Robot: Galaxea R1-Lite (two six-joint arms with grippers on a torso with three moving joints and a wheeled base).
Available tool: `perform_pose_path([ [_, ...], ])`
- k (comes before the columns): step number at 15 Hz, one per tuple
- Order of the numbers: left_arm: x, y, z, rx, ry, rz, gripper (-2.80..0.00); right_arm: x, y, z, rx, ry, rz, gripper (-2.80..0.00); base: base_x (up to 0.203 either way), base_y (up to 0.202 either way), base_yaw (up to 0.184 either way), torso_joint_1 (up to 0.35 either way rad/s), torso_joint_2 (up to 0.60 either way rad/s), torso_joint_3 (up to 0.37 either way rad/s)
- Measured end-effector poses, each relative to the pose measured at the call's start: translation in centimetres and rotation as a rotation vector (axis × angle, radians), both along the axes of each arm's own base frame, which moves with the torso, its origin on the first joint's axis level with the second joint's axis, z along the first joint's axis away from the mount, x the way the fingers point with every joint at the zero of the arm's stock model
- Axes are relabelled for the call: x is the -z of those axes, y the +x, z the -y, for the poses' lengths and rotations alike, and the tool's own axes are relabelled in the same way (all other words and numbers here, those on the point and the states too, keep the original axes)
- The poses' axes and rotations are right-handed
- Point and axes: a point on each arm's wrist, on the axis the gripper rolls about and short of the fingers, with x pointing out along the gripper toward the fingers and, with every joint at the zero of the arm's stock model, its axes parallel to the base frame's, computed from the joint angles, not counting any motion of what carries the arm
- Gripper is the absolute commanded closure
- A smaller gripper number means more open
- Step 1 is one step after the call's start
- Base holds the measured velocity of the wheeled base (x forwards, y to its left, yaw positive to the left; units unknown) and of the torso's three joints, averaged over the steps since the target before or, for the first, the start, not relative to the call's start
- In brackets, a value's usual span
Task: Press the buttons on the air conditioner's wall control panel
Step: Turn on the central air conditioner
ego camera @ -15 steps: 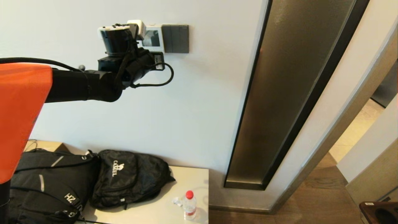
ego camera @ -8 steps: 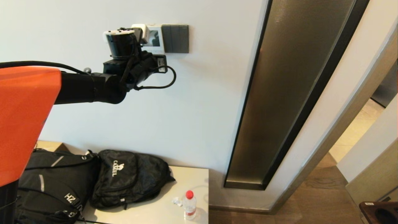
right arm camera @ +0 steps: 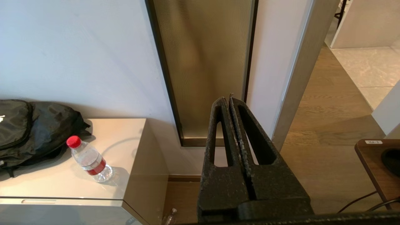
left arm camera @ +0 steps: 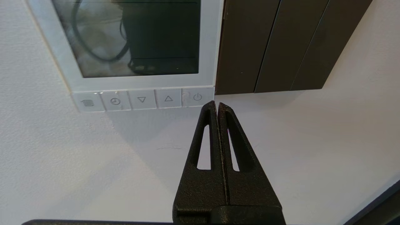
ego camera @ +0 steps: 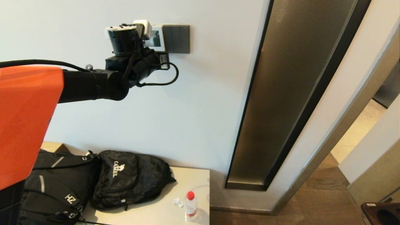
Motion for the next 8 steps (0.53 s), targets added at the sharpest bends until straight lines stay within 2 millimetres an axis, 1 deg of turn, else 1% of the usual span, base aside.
perform_pose_path([
  [2,0.2,0.3,0.1,0.006,0.001,0.000,0.00,0.0,0.0,0.0,0.000,0.000,0.000,0.00,0.000,0.000,0.000,0.000,0.00,0.000],
  [6,1.3,1.1,0.4,0.008,0.007,-0.014,0.00,0.0,0.0,0.0,0.000,0.000,0.000,0.00,0.000,0.000,0.000,0.000,0.00,0.000],
  [8,1.2,1.2,0.1,0.002,0.003,-0.009,0.00,0.0,0.0,0.0,0.000,0.000,0.000,0.00,0.000,0.000,0.000,0.000,0.00,0.000],
])
